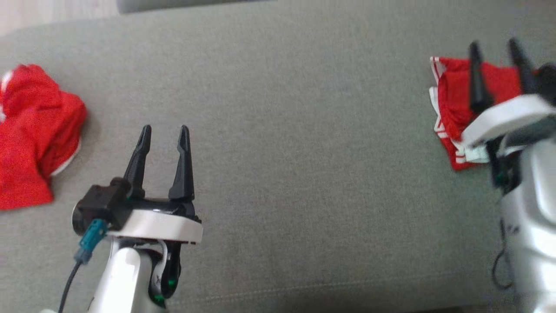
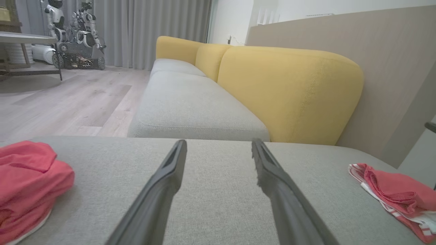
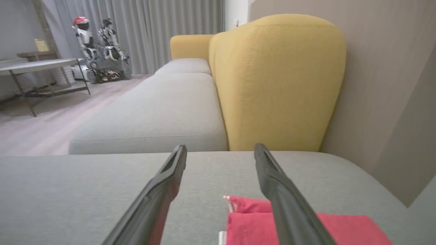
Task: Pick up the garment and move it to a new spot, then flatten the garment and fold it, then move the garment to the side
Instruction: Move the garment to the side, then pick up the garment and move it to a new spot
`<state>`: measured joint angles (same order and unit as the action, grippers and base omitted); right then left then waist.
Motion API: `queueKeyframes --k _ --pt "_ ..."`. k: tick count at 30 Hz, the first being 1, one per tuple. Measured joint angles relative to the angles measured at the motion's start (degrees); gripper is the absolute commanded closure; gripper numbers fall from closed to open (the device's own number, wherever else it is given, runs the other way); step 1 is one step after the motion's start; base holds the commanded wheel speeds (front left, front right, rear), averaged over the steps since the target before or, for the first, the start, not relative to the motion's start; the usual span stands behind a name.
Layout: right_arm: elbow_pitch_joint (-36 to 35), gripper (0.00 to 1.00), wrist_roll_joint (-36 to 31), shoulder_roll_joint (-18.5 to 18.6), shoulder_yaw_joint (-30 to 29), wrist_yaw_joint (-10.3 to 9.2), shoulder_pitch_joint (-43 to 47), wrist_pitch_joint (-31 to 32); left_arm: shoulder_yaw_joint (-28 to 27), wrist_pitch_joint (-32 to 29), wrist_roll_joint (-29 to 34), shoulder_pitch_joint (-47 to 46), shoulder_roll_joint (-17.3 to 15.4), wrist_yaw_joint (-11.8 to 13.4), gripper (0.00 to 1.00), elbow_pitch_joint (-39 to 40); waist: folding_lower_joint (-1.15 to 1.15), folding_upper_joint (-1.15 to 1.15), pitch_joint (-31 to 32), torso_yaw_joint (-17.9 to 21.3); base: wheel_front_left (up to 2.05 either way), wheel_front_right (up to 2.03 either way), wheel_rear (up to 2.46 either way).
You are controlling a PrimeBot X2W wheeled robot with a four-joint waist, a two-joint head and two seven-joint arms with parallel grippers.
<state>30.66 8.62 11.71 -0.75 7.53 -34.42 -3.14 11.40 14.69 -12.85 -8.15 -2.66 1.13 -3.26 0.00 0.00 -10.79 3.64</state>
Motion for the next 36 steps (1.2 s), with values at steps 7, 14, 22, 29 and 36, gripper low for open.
queueKeyframes --k 7,14,22,29,36 --pt "-9.7 0.0 4.42 -3.92 2.15 0.01 10.73 -2.42 0.68 0.0 -0.42 3.5 -0.01 0.98 0.0 -0.85 0.0 0.0 5.34 -2.35 0.0 0.0 0.0" --pt "-14.34 0.0 3.14 -7.46 2.66 0.01 21.89 -5.01 1.08 0.0 0.99 7.61 -0.04 1.63 0.0 -1.21 0.0 0.0 9.41 -4.37 0.0 0.0 0.0" --pt "-16.9 0.0 3.19 -8.72 2.83 0.01 29.1 -6.27 1.59 0.0 0.38 10.16 -0.08 4.56 0.0 -0.49 0.0 0.0 11.36 -5.62 0.0 0.0 0.0" --pt "-16.92 0.0 5.83 -8.86 4.41 0.0 29.74 -6.54 1.4 0.0 -2.34 11.0 -0.1 5.37 0.0 -0.57 0.0 0.0 12.24 -5.72 0.0 0.0 0.0" --pt "-16.12 0.0 7.58 -8.87 5.71 0.0 29.74 -6.53 1.0 0.0 -1.41 11.0 -0.1 5.3 0.0 -0.69 0.0 0.0 12.52 -5.46 0.0 0.0 0.0"
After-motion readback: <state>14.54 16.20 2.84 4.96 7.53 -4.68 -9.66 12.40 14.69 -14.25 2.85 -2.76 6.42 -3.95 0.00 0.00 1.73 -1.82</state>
